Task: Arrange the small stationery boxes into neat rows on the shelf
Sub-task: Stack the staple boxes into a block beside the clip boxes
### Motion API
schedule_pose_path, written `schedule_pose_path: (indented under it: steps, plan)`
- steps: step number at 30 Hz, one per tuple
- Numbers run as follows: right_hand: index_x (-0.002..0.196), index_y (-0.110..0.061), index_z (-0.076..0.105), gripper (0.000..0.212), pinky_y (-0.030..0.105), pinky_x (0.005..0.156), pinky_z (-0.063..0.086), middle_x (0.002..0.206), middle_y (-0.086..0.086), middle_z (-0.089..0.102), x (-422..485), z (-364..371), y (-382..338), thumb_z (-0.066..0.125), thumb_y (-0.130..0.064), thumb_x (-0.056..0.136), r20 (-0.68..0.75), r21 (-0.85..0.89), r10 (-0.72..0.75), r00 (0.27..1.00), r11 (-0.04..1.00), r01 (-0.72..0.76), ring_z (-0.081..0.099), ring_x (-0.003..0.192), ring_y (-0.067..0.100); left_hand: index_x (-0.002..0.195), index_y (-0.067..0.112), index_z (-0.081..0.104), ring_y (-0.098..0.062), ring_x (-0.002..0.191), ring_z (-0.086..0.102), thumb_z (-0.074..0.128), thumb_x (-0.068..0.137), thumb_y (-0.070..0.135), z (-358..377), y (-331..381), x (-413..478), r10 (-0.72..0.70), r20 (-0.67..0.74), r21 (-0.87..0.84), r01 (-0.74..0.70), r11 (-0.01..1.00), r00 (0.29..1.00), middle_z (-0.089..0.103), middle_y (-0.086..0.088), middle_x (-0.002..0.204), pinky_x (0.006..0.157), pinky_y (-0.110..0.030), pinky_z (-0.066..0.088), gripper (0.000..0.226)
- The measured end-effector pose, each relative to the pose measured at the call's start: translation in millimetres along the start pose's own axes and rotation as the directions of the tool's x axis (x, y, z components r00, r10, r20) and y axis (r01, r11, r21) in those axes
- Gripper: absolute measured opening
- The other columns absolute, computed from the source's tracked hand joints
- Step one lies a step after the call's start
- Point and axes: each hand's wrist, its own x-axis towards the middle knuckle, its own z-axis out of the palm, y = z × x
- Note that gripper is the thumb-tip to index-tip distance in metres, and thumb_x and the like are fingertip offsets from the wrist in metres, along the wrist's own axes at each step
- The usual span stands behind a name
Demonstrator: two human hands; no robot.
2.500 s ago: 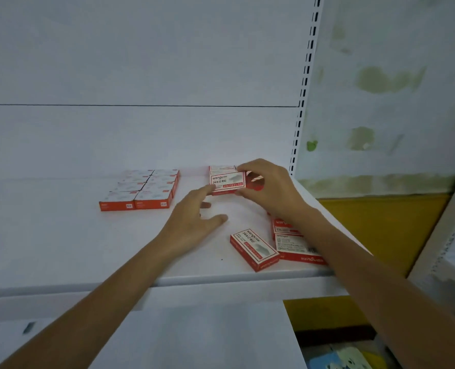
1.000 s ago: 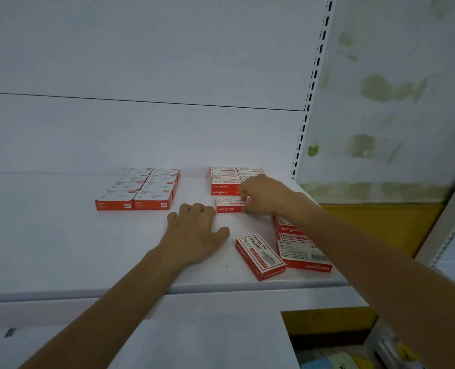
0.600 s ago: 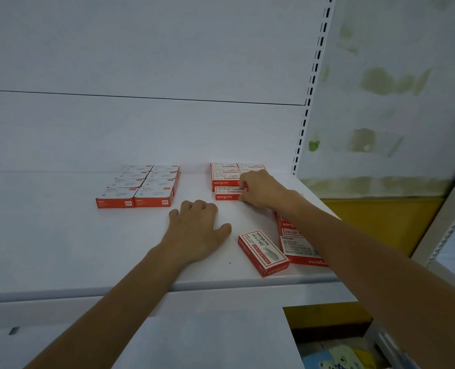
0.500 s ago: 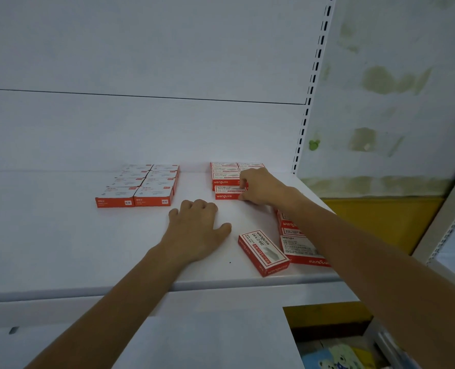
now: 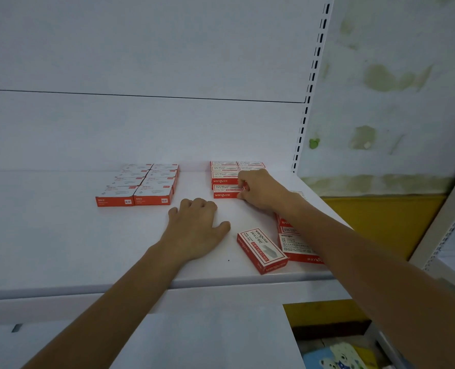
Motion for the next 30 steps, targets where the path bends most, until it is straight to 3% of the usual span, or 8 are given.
schedule_pose_path:
  steps: [8,10,12,13,17,22,26,30]
  plan:
    - [0.100,-0.008,0.056,0.019,0.032,0.076,0.046,0.102,0.009,0.059,-0.5,2.0,0.4,0.059,-0.021,0.087,-0.021,-0.036,-0.029,0.999,0.999,0.028,0.054,0.085,0.022,0.127,0.019,0.045,-0.021,0.125,0.035,0.040,0.090,0.045,-1.3,-0.3,-0.8,0.016,-0.008,-0.024,-0.016,1.000,1.000,0.042,-0.002,0.138,0.104,-0.041,0.028,0.045]
    - [0.102,-0.008,0.056,0.020,0.032,0.075,0.046,0.102,0.009,0.059,-1.1,2.6,0.5,0.058,-0.021,0.087,-0.028,-0.044,-0.030,0.999,0.999,0.029,0.053,0.084,0.022,0.116,0.019,0.056,-0.018,0.119,0.042,0.047,0.090,0.036,-4.8,1.6,-3.5,0.069,-0.150,-0.175,-0.095,0.980,0.986,0.051,0.000,0.129,0.102,-0.037,0.032,0.032]
    - [0.102,-0.009,0.056,0.021,0.034,0.075,0.047,0.102,0.009,0.060,-1.3,2.7,0.2,0.057,-0.022,0.085,-0.035,-0.046,-0.030,0.999,0.999,0.028,0.055,0.084,0.023,0.100,0.018,0.065,-0.012,0.108,0.049,0.051,0.086,0.027,-10.8,5.3,-9.8,0.151,-0.348,-0.333,-0.272,0.903,0.925,0.060,0.006,0.111,0.097,-0.031,0.036,0.022]
    - [0.102,-0.011,0.056,0.023,0.034,0.075,0.047,0.101,0.008,0.060,-1.5,2.5,-0.4,0.057,-0.025,0.084,-0.036,-0.062,-0.019,0.999,0.998,0.017,0.055,0.085,0.023,0.096,0.019,0.066,-0.010,0.104,0.050,0.051,0.082,0.028,-14.4,7.5,-13.6,0.200,-0.368,-0.385,-0.345,0.856,0.908,0.060,0.010,0.105,0.095,-0.029,0.037,0.023]
    - [0.096,-0.015,0.057,0.026,0.031,0.070,0.040,0.093,0.002,0.060,-2.3,-0.8,-4.7,0.055,-0.036,0.080,-0.123,-0.185,0.018,0.992,0.982,-0.041,0.055,0.082,0.021,0.108,0.028,0.061,-0.004,0.109,0.050,0.054,0.078,0.037,-19.4,10.7,-20.9,0.405,-0.142,-0.533,-0.415,0.738,0.903,0.058,0.015,0.113,0.095,-0.019,0.037,0.032]
    - [0.083,-0.009,0.058,0.017,0.030,0.062,0.039,0.083,0.003,0.060,-8.7,-10.1,-9.0,0.048,-0.022,0.086,-0.423,-0.103,-0.074,0.903,0.994,0.033,0.054,0.073,0.020,0.123,0.046,0.046,-0.001,0.119,0.037,0.062,0.081,0.043,-18.2,9.0,-15.8,0.465,0.163,-0.445,-0.355,0.822,0.870,0.046,0.015,0.134,0.101,-0.019,0.028,0.045]
    - [0.078,-0.009,0.060,0.017,0.028,0.058,0.035,0.076,0.004,0.064,-14.5,-16.9,-5.8,0.048,-0.018,0.085,-0.359,-0.087,-0.086,0.929,0.994,0.059,0.055,0.068,0.021,0.117,0.043,0.051,0.004,0.111,0.040,0.067,0.078,0.038,-17.2,6.7,-15.5,0.480,0.119,-0.448,-0.385,0.807,0.869,0.050,0.023,0.121,0.094,-0.009,0.029,0.042]
    - [0.075,-0.006,0.062,0.017,0.034,0.062,0.047,0.071,0.006,0.064,-19.6,-29.0,-1.3,0.049,-0.014,0.083,-0.324,-0.037,-0.097,0.941,0.995,0.090,0.058,0.068,0.025,0.100,0.035,0.058,0.009,0.095,0.053,0.076,0.070,0.033,-16.4,5.2,-14.0,0.449,0.033,-0.538,-0.363,0.761,0.893,0.058,0.027,0.098,0.080,-0.002,0.039,0.035]
